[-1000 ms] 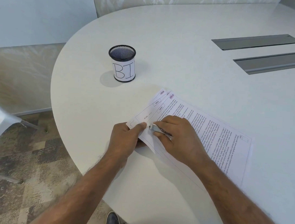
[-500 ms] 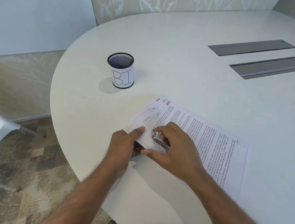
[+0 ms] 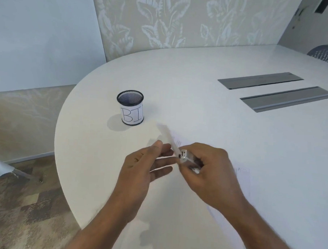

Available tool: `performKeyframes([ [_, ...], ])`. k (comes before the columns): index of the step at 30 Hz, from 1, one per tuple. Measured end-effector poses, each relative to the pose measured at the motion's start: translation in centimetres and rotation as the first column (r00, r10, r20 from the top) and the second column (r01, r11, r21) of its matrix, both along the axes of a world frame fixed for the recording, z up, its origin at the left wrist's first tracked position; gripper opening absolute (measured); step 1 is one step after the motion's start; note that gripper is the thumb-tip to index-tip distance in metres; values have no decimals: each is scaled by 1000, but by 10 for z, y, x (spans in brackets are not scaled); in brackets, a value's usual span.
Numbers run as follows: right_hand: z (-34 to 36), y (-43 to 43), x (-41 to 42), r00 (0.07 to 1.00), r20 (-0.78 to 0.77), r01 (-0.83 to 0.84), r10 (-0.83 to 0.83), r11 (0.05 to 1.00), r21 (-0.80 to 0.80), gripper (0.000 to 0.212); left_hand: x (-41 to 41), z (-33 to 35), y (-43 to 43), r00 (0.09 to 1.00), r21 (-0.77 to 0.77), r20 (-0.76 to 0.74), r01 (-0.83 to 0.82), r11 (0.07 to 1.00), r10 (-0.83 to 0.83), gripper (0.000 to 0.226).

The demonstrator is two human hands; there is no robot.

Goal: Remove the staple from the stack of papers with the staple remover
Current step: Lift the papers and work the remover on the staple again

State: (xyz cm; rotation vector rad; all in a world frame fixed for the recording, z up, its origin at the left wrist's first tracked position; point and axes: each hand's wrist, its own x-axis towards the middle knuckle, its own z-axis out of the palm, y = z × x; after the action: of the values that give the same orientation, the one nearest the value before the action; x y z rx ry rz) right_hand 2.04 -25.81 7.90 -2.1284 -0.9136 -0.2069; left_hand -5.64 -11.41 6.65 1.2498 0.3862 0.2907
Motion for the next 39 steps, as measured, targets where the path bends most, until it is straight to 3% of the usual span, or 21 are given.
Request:
performKeyframes([
  [2,11,-7,6,995,-97,7,5,993,114,27,4,11,6,996,224,73,-75,972,61,30],
  [5,32,-16,18,941,-305,-58,148,957,285,38,15,34,23,960,659,247,-265,704,131,17],
  [7,49,-21,25,879,-397,-115,265,925,362,42,28,56,35,950,777,309,-282,563,51,29],
  [9,67,-23,30,827,-428,-177,364,892,417,20,38,85,44,978,838,200,-136,529,-65,35],
  [11,82,-25,34,783,-438,-223,441,857,464,5,46,111,51,970,822,40,104,560,-240,48],
  [13,91,-28,39,775,-437,-227,457,846,482,12,50,131,55,926,776,-11,247,581,-378,58],
  [16,97,-29,43,789,-433,-209,436,853,478,29,52,146,56,898,768,-14,292,570,-441,53],
  [19,99,-31,44,800,-414,-207,435,847,489,15,54,153,54,880,726,-71,369,581,-470,53],
  [23,102,-31,46,831,-383,-207,404,863,461,8,53,157,51,876,691,-153,425,585,-457,38],
  [30,106,-32,47,876,-326,-206,357,886,416,16,50,160,49,865,643,-197,469,605,-461,29],
  [34,113,-33,43,976,-143,-99,167,915,390,24,47,163,50,872,647,-181,454,612,-455,19],
  [37,122,-40,34,993,-55,-66,107,867,494,28,47,163,50,882,640,-169,438,632,-440,19],
  [39,123,-46,24,996,79,-62,31,905,421,23,47,164,49,894,635,-169,421,648,-415,25],
])
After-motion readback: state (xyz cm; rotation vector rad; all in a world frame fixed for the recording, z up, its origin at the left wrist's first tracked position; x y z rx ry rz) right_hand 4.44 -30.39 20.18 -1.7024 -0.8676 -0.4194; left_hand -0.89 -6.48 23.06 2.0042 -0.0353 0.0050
